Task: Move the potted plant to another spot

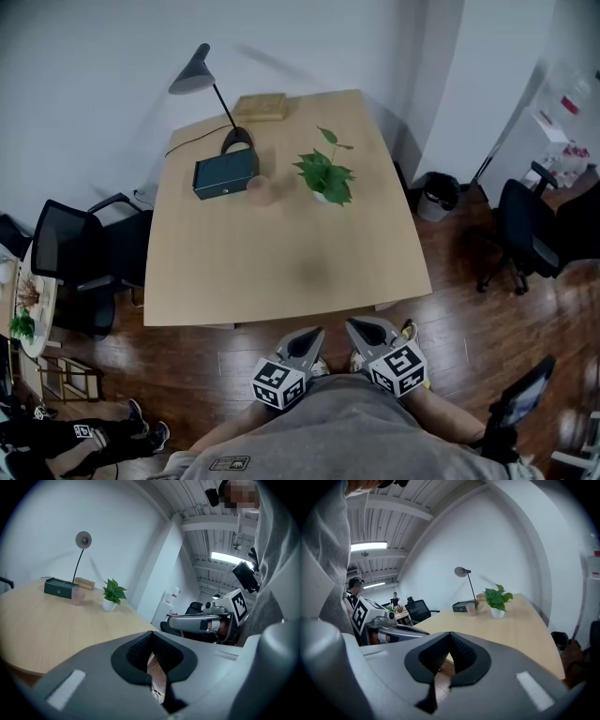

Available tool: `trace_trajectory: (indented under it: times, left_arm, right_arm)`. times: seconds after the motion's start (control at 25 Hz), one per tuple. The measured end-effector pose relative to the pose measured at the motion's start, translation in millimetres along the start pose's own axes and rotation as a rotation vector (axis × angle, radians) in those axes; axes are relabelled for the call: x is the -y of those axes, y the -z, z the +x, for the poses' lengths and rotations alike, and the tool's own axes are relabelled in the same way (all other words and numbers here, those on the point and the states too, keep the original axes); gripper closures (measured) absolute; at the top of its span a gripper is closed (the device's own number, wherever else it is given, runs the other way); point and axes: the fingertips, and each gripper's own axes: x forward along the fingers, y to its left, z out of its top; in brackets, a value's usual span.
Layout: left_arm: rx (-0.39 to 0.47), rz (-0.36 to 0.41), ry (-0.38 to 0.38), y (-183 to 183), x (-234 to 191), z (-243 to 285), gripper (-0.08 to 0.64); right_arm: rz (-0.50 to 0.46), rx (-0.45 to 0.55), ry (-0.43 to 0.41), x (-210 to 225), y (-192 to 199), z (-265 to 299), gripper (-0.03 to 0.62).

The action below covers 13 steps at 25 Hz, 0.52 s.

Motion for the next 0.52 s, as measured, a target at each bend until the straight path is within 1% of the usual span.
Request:
trace_trajectory:
  times: [0.52]
  left_arm:
    - [0.017,0.003,0.005,2.6,3.8,-6.5,0.557]
  right_arm:
    - [-0.008,0.008,0.003,-6.1,3.2,-1.8,0.588]
